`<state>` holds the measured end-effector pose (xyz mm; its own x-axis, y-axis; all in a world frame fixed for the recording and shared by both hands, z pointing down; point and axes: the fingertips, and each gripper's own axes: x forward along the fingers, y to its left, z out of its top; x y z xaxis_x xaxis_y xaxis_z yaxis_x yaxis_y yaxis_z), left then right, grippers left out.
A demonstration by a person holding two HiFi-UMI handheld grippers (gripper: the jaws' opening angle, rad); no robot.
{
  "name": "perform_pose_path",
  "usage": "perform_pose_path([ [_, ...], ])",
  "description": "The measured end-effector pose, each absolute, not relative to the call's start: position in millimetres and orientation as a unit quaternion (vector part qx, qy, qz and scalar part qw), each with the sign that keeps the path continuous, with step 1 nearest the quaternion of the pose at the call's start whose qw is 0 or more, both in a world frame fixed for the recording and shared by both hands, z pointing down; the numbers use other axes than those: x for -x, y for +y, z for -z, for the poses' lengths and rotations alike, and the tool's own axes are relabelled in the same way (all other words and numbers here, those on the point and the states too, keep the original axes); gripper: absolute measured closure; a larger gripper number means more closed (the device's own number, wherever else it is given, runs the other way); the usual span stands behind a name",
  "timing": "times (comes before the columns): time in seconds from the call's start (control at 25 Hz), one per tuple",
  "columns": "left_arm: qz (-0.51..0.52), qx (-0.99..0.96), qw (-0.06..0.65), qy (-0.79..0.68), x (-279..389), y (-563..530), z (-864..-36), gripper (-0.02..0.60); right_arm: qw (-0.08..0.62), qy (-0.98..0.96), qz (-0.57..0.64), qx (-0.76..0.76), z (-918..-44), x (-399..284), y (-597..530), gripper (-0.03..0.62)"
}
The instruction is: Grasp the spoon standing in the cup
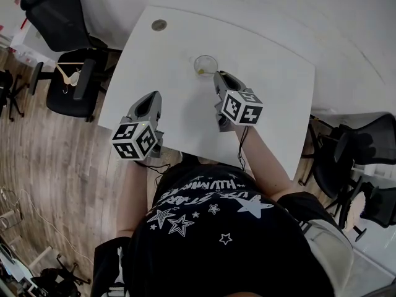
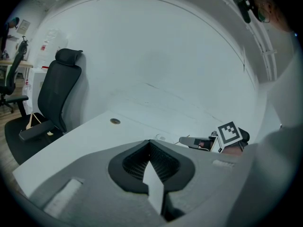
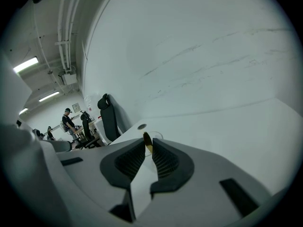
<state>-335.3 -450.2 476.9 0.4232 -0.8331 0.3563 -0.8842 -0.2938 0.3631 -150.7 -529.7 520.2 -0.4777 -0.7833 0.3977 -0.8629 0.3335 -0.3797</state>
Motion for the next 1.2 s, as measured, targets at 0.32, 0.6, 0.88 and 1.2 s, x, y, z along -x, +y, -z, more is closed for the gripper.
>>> perform_pose_path([
  [0.32,-0.044,-0.802,0.261,-0.536,343,-446,-477,0.575,0.075,-0.808,-0.273,-0.518,-520,151,-528,0.548],
  [0.6,-0.041,-0.805,0.259,-0.532,344,-446,-474,0.575,0.071,-0.805,-0.265,-0.527,-513,151,-531,0.574],
  [0.88,-0.038,-0.805,0.258,-0.532,343,-444,-473,0.575,0.067,-0.806,-0.261,-0.527,-509,148,-529,0.576],
  [1.2,-0.028,-0.805,0.252,-0.537,339,-437,-465,0.575,0.051,-0.817,-0.243,-0.520,-487,145,-527,0.577],
])
